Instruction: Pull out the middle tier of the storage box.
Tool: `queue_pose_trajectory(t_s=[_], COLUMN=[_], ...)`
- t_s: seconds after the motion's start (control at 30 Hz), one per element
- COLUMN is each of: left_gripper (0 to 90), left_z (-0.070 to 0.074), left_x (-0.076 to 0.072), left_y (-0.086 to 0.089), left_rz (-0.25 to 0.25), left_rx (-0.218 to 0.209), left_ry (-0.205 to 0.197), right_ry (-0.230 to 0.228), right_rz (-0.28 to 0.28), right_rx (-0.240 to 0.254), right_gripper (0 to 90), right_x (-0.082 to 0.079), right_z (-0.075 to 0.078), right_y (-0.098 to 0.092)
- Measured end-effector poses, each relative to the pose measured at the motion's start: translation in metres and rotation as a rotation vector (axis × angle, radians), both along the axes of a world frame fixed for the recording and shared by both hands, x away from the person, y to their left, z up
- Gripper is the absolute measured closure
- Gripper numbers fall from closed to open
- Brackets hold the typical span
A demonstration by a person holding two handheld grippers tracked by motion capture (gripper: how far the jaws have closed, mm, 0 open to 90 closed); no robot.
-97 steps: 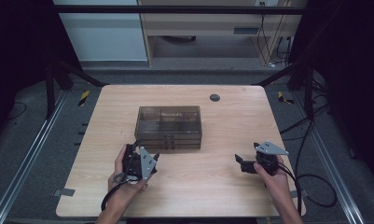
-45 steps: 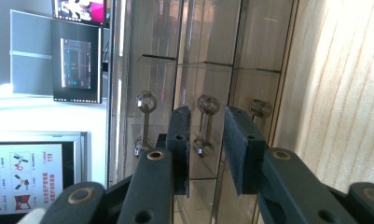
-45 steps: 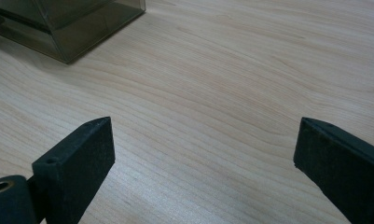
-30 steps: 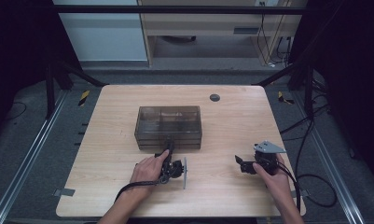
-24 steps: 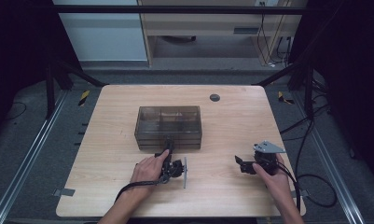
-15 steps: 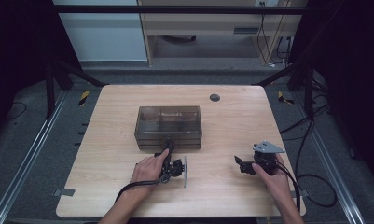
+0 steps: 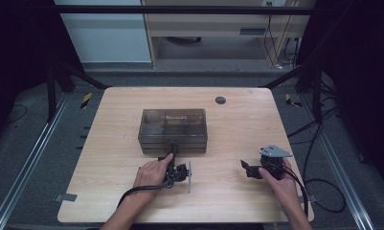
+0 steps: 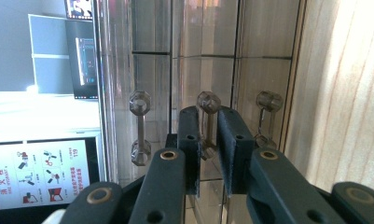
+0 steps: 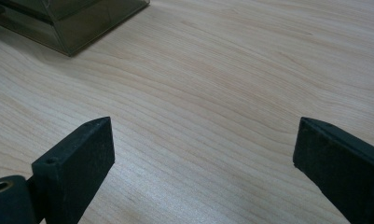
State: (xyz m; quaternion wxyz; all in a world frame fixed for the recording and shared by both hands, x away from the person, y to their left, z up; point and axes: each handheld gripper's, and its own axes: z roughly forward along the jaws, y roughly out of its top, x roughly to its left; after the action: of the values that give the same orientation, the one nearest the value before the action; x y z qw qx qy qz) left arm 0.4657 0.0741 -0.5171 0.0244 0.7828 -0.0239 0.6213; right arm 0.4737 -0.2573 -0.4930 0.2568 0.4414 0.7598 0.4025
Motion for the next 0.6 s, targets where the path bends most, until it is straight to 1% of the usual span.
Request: queue_pose_trajectory(t_s=[0.1,0.2,0.3,0.6], left_gripper=[77.4,75.1,76.7,80.4], left_z=[-0.0011,-0.0028,-0.0021,-0.0023], left_x=[0.0002,-0.0004,-0.0001,0.0001], left_y=[-0.0008,-0.0023,-0.0019,-0.001], left_rz=[-0.007,-0.006,-0.005,-0.01], left_rx=[-0.004,0.008,0.0,0.0], left_ry=[0.004,0.003,0.003,-0.008], right_ry=[0.0,0.0,0.002,0.004], right_rz=[0.002,0.002,0.002,0.003], right_rx=[-0.001,-0.003,-0.003,-0.009], right_gripper=[5.6,5.6,5.6,5.6], right_x=[-0.0001,0.0002,0.0,0.0001], right_z=[-0.0001,-0.0005,-0.0004,-0.0009], right_y=[0.0001,0.0,0.0,0.0008])
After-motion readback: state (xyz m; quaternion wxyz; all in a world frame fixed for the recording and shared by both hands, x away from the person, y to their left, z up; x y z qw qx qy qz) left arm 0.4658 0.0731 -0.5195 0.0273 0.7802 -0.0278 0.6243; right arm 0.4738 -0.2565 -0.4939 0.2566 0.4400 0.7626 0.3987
